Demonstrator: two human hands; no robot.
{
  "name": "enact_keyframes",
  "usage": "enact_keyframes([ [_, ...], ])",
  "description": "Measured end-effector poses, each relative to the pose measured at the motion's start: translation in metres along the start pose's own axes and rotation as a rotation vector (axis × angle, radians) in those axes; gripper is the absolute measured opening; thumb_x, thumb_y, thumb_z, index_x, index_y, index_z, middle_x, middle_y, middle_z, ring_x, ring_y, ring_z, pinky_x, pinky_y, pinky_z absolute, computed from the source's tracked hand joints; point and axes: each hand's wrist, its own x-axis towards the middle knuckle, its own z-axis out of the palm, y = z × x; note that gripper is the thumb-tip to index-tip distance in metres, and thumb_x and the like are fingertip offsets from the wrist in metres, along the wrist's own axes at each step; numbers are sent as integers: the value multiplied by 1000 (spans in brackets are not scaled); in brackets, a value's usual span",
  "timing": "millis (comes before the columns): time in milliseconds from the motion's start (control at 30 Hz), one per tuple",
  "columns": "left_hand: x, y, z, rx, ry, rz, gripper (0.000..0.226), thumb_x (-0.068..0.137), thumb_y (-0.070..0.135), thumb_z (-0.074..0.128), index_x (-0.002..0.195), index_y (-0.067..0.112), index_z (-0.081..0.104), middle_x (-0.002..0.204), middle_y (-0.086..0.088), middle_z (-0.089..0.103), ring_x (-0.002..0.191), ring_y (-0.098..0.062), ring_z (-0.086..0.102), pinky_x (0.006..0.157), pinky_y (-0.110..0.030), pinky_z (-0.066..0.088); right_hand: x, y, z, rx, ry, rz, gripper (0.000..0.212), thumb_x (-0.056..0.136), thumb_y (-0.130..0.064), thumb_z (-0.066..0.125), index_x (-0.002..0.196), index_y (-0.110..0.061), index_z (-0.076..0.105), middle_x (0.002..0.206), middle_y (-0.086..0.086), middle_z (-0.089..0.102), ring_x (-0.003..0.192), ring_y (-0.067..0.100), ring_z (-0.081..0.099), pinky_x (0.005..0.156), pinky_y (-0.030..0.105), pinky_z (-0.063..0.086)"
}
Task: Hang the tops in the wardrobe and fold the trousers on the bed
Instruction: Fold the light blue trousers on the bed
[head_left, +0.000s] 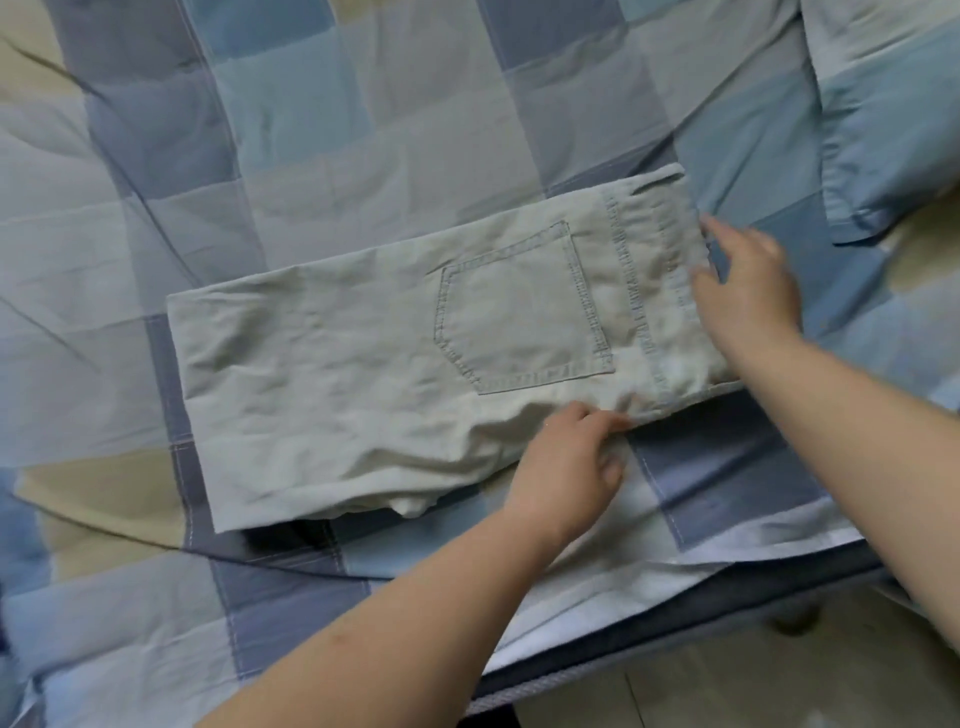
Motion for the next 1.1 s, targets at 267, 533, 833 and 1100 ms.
enact_keyframes([
  [267,-96,-102,-37,-460,484,-723,10,86,25,68,78,22,66,75,9,67,72,-9,60,63,-16,46,-140,-53,99,-117,-609,-590,28,89,-29,60,116,-23,64,114,1,61,110,21,55,90,33,43],
  [533,-103,-128,-51,-791,500,-874,17,89,24,66,97,10,70,93,-5,72,83,-16,64,71,-32,52,-189,-82,148,-178,-550,-608,25,80,-32,68,103,-22,67,103,4,59,99,27,55,80,37,40],
  [833,-148,-146,-42,-524,313,-698,14,85,23,70,75,15,66,68,10,63,57,5,52,55,-8,40,-207,-83,144,-148,-523,-576,9,85,-25,65,90,-17,65,91,3,60,92,25,56,79,34,38],
  [1100,-132,-151,-53,-980,439,-840,24,89,29,65,102,9,67,100,-5,71,92,-14,64,75,-29,50,-217,-88,150,-265,-563,-612,25,79,-31,71,99,-17,65,98,3,59,95,26,56,81,37,41],
])
